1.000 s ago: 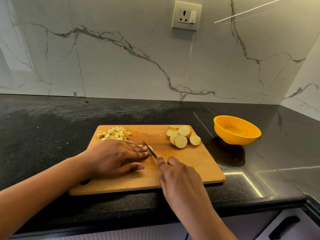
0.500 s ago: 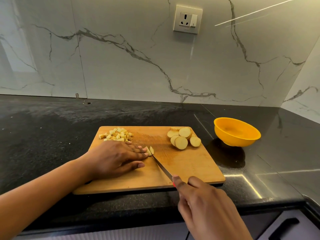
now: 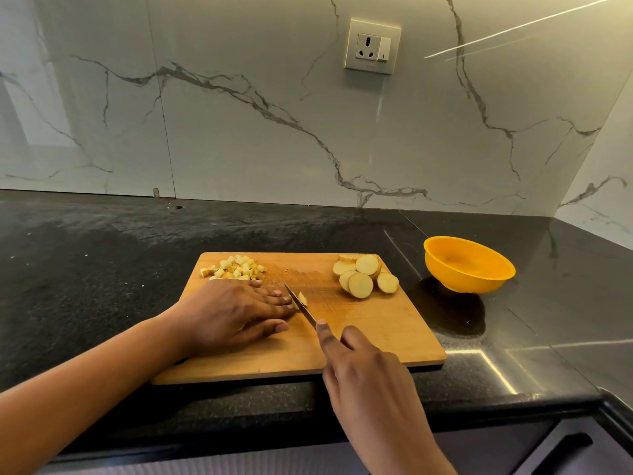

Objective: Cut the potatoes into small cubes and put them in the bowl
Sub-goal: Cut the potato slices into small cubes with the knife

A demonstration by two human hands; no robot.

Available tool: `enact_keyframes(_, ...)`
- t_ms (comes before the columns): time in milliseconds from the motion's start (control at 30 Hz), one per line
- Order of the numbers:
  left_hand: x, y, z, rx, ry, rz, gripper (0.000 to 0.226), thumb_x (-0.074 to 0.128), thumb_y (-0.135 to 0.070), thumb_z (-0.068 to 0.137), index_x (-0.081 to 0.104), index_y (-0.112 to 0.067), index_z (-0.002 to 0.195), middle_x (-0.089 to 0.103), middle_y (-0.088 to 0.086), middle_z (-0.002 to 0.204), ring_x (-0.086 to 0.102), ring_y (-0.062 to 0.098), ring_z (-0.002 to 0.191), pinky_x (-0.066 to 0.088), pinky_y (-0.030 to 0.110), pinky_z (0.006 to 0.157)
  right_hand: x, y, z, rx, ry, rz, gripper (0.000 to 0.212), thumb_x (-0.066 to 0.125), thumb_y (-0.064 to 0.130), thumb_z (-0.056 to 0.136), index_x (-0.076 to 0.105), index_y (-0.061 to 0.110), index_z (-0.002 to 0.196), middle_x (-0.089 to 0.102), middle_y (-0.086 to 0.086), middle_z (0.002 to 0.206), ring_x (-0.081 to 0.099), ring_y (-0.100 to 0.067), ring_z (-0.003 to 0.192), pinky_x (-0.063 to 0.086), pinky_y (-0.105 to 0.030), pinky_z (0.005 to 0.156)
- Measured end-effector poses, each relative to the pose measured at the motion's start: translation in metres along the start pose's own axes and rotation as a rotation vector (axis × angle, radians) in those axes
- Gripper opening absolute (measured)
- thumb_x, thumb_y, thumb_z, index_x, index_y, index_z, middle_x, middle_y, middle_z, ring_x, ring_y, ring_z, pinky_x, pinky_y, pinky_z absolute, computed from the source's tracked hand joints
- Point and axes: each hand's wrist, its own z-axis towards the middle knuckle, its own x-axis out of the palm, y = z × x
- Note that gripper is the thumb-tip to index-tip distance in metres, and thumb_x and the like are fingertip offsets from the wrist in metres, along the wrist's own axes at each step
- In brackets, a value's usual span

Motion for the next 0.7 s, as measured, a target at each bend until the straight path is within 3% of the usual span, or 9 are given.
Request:
enact_keyframes(133, 0.001, 0.0, 0.0, 0.008, -0.018, 0.0, 0.06, 0.013, -0.062, 0.095, 0.046, -0.031, 0.134, 0.047, -0.016, 0.137, 0.038, -0.004, 0.129, 0.029, 0.026, 0.112, 0.007, -0.002, 0.003, -0.016, -0.045, -0.061, 0.069, 0.093, 0.028, 0.045, 0.071, 0.019, 0.11, 0.055, 0.007, 0.068, 0.025, -0.008, 0.037, 0.017, -0.013, 0.034)
enact_keyframes(200, 0.002, 0.001, 0.0, 0.016, -0.026, 0.007, 0.059, 0.015, -0.06, 0.097, 0.048, -0.029, 0.133, 0.048, -0.015, 0.136, 0.039, -0.003, 0.129, 0.03, 0.028, 0.111, 0.003, -0.001, 0.009, -0.044, -0.006, -0.032, 0.066, 0.089, 0.026, 0.057, 0.067, 0.019, 0.119, 0.057, 0.005, 0.076, 0.029, -0.006, 0.044, 0.02, -0.014, 0.038)
enact_keyframes(267, 0.003, 0.001, 0.0, 0.027, -0.041, 0.035, 0.059, 0.016, -0.058, 0.098, 0.051, -0.027, 0.132, 0.051, -0.013, 0.135, 0.041, -0.002, 0.128, 0.031, 0.03, 0.11, -0.002, -0.001, 0.019, -0.095, -0.009, 0.003, 0.059, 0.066, 0.023, 0.088, 0.041, 0.019, 0.142, 0.056, 0.001, 0.103, 0.046, -0.008, 0.064, 0.032, -0.019, 0.05)
enact_keyframes(333, 0.003, 0.001, 0.001, 0.033, -0.059, 0.065, 0.058, 0.015, -0.057, 0.098, 0.052, -0.027, 0.132, 0.052, -0.011, 0.134, 0.042, -0.001, 0.127, 0.03, 0.031, 0.109, -0.002, -0.005, 0.022, -0.129, 0.002, 0.023, 0.056, 0.043, 0.02, 0.1, 0.017, 0.019, 0.15, 0.046, -0.001, 0.122, 0.051, -0.013, 0.086, 0.034, -0.022, 0.061)
enact_keyframes(433, 0.003, 0.001, 0.001, 0.004, -0.021, 0.057, 0.061, 0.008, -0.063, 0.095, 0.041, -0.032, 0.136, 0.045, -0.016, 0.138, 0.034, -0.002, 0.131, 0.019, 0.028, 0.112, -0.009, -0.004, 0.011, -0.14, 0.071, 0.038, 0.058, 0.038, 0.02, 0.102, 0.009, 0.021, 0.152, 0.042, 0.0, 0.125, 0.043, -0.012, 0.082, 0.025, -0.018, 0.054)
enact_keyframes(533, 0.002, 0.0, 0.001, -0.018, 0.009, 0.038, 0.063, 0.005, -0.066, 0.092, 0.038, -0.035, 0.136, 0.042, -0.019, 0.138, 0.033, -0.002, 0.132, 0.015, 0.023, 0.112, -0.022, -0.006, -0.011, -0.094, 0.192, 0.056, 0.057, 0.034, 0.023, 0.102, 0.006, 0.025, 0.152, 0.037, 0.003, 0.128, 0.043, -0.013, 0.084, 0.032, -0.022, 0.062)
enact_keyframes(600, 0.001, -0.001, 0.0, -0.012, -0.044, 0.031, 0.06, 0.012, -0.063, 0.095, 0.049, -0.032, 0.132, 0.05, -0.016, 0.133, 0.041, 0.0, 0.128, 0.024, 0.026, 0.11, -0.027, -0.012, -0.02, -0.096, 0.148, 0.03, 0.052, 0.039, 0.023, 0.1, 0.023, 0.03, 0.149, 0.044, 0.004, 0.121, 0.039, -0.012, 0.076, 0.031, -0.021, 0.057)
enact_keyframes(633, 0.001, -0.001, 0.0, -0.007, -0.073, 0.025, 0.058, 0.016, -0.061, 0.097, 0.054, -0.031, 0.129, 0.054, -0.015, 0.13, 0.045, 0.0, 0.124, 0.028, 0.028, 0.108, -0.027, -0.015, -0.023, -0.095, 0.096, 0.003, 0.048, 0.049, 0.025, 0.092, 0.044, 0.033, 0.14, 0.053, 0.005, 0.107, 0.037, -0.011, 0.065, 0.022, -0.015, 0.048)
enact_keyframes(700, 0.002, -0.002, -0.001, -0.003, -0.127, 0.006, 0.053, 0.022, -0.058, 0.098, 0.061, -0.031, 0.122, 0.06, -0.016, 0.123, 0.051, -0.003, 0.118, 0.036, 0.03, 0.105, -0.033, -0.016, -0.028, -0.057, 0.03, -0.024, 0.039, 0.062, 0.037, 0.062, 0.074, 0.033, 0.1, 0.05, 0.009, 0.066, 0.023, -0.013, 0.044, -0.003, -0.011, 0.046)
